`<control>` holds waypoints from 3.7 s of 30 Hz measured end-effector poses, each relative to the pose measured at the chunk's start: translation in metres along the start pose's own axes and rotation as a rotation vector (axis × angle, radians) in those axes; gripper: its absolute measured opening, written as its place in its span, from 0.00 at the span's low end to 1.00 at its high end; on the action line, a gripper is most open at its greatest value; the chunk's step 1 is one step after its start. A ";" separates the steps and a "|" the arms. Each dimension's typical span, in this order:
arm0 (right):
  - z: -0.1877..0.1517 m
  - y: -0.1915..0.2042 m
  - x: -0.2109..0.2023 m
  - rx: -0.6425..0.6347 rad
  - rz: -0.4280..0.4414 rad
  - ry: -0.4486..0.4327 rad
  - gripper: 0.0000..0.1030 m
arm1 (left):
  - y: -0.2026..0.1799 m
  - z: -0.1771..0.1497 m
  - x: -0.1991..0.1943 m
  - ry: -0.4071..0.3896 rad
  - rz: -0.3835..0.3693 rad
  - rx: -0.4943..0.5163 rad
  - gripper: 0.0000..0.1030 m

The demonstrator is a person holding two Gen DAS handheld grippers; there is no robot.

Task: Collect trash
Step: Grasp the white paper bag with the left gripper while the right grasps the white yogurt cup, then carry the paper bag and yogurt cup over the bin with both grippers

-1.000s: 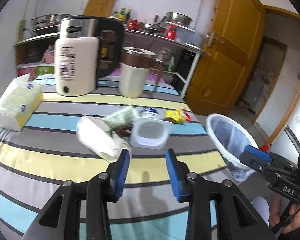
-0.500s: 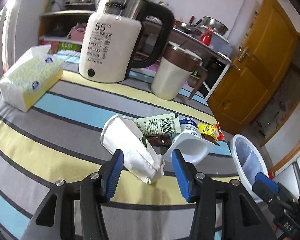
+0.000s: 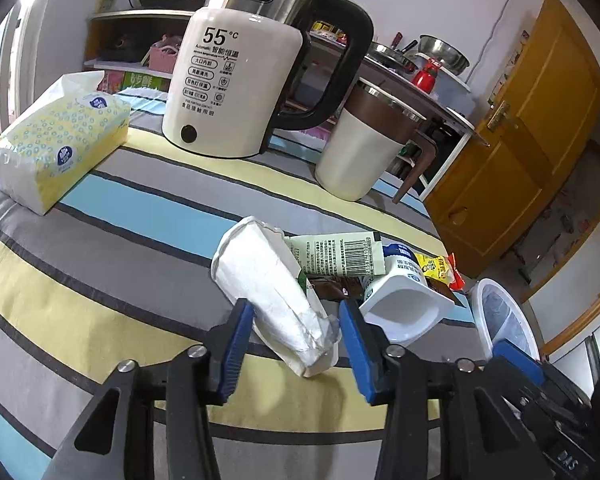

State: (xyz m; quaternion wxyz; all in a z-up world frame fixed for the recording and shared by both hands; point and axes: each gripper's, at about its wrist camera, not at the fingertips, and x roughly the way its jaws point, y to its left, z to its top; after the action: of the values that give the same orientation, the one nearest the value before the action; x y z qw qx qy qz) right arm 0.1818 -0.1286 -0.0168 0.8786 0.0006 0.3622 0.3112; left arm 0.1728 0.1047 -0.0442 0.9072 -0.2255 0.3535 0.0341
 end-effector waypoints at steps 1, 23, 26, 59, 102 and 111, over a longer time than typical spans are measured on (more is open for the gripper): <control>0.001 0.001 0.004 0.000 0.003 0.005 0.42 | 0.000 -0.001 -0.001 -0.002 -0.002 0.006 0.40; 0.021 0.015 0.059 0.040 -0.002 0.059 0.31 | 0.016 -0.002 -0.013 0.006 -0.075 -0.001 0.40; 0.021 0.016 0.062 0.035 -0.016 0.060 0.16 | 0.017 -0.002 -0.009 0.020 -0.075 -0.024 0.47; 0.002 0.008 0.001 0.078 -0.001 -0.032 0.04 | -0.011 -0.017 -0.032 -0.021 -0.071 0.064 0.32; -0.064 -0.121 -0.124 0.306 -0.268 -0.119 0.04 | -0.200 -0.068 -0.015 0.092 -0.355 0.464 0.33; -0.071 -0.150 -0.126 0.361 -0.316 -0.104 0.04 | -0.235 -0.070 0.010 0.129 -0.392 0.513 0.33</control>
State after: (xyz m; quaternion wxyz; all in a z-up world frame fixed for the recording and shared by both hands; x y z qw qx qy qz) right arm 0.1503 -0.3346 -0.0234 0.9195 0.1168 0.3618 0.0997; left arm 0.1884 -0.1374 -0.0055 0.8995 -0.0548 0.3572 -0.2456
